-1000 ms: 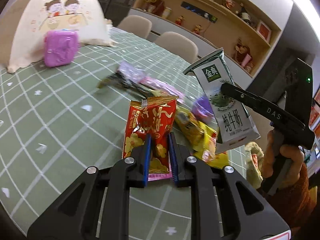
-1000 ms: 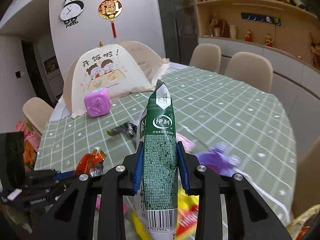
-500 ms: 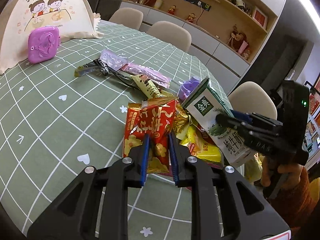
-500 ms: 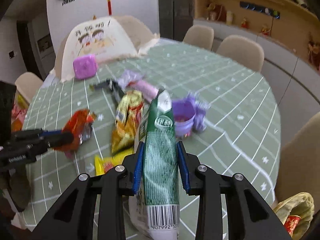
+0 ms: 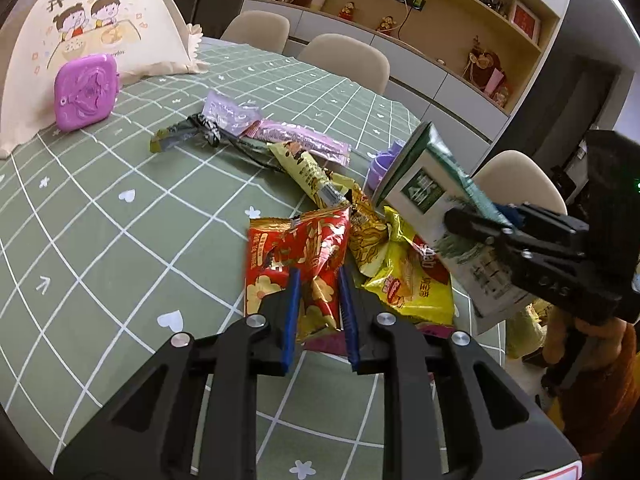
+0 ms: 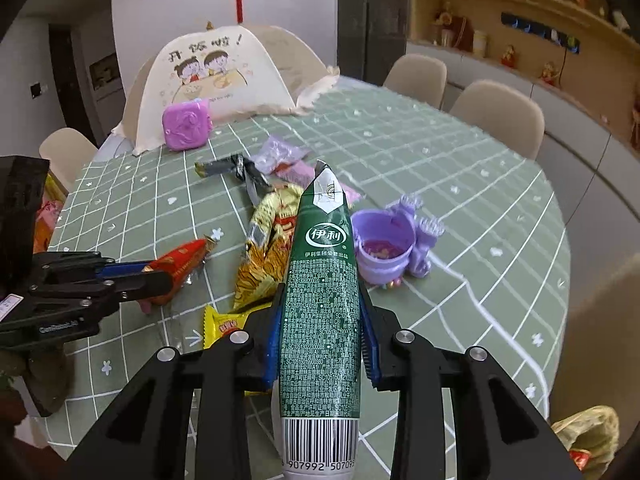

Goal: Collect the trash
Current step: 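Lift the red packet with the left gripper while the right lifts the green yogurt tube, then carry the red packet and green tube to the yellow-bagged bin and open both grippers, then move both open tools back over the table toward the pink lollipop wrapper, then grasp the pink lollipop wrapper with the left gripper while the right approaches the yellow wafer pack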

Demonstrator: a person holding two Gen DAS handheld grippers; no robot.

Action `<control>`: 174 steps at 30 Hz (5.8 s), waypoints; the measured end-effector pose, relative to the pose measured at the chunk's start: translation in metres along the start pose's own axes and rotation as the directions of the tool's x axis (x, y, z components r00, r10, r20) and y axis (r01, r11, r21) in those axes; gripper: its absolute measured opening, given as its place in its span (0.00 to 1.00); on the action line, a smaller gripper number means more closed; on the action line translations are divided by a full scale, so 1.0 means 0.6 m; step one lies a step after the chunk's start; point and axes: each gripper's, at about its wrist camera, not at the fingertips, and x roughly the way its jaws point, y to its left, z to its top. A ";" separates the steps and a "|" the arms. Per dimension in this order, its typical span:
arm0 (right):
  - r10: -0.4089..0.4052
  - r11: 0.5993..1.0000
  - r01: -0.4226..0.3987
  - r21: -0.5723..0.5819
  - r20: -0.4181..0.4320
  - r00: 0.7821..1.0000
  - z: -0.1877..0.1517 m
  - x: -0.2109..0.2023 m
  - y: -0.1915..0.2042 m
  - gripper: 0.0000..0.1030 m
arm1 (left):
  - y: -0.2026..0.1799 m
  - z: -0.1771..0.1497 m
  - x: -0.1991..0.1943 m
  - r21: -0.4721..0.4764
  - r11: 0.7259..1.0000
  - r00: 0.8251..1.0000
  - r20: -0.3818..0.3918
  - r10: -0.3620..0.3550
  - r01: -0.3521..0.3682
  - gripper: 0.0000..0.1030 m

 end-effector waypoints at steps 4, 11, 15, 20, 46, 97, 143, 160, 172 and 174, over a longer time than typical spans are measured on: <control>-0.021 1.000 0.021 0.004 0.071 0.997 0.005 -0.034 -0.007 0.30 | -0.012 0.015 -0.026 0.017 1.000 0.998 0.061 0.016 -0.017 0.16; -0.059 0.998 0.053 0.041 0.179 0.982 0.002 -0.097 -0.042 0.30 | -0.058 0.047 -0.067 0.063 0.998 0.988 0.157 0.007 -0.017 0.16; -0.097 0.994 0.083 0.072 0.211 0.973 -0.014 -0.129 -0.073 0.30 | -0.107 0.058 -0.063 0.107 0.994 0.987 0.159 -0.033 0.016 0.16; -0.162 0.982 0.134 0.131 0.237 0.958 -0.057 -0.180 -0.128 0.30 | -0.188 0.054 -0.033 0.165 0.983 0.987 0.121 -0.104 0.083 0.16; -0.504 0.770 0.385 0.508 0.114 0.856 -0.379 -0.351 -0.470 0.30 | -0.631 -0.060 0.261 0.329 0.816 0.875 -0.272 -0.399 0.475 0.16; -0.416 0.761 0.419 0.496 -0.124 0.901 -0.380 -0.231 -0.459 0.54 | -0.417 -0.017 0.147 0.235 0.916 0.945 -0.116 -0.306 0.326 0.54; -0.047 0.988 0.035 0.152 0.075 0.996 -0.174 -0.087 -0.075 0.54 | -0.072 -0.045 0.037 -0.163 0.983 0.984 -0.139 -0.112 0.089 0.58; 0.046 0.990 -0.058 0.127 0.098 0.994 -0.136 -0.049 -0.019 0.54 | 0.000 -0.041 0.011 -0.055 0.997 0.995 -0.087 0.058 -0.063 0.44; -0.013 1.000 0.014 0.009 -0.019 1.000 -0.119 0.018 0.009 0.54 | -0.012 -0.072 -0.038 0.077 0.997 0.999 -0.046 0.029 -0.026 0.54; -0.004 0.997 0.007 0.082 -0.031 1.000 -0.126 0.020 -0.018 0.54 | -0.023 -0.074 -0.035 0.114 0.993 0.998 -0.047 0.038 -0.033 0.54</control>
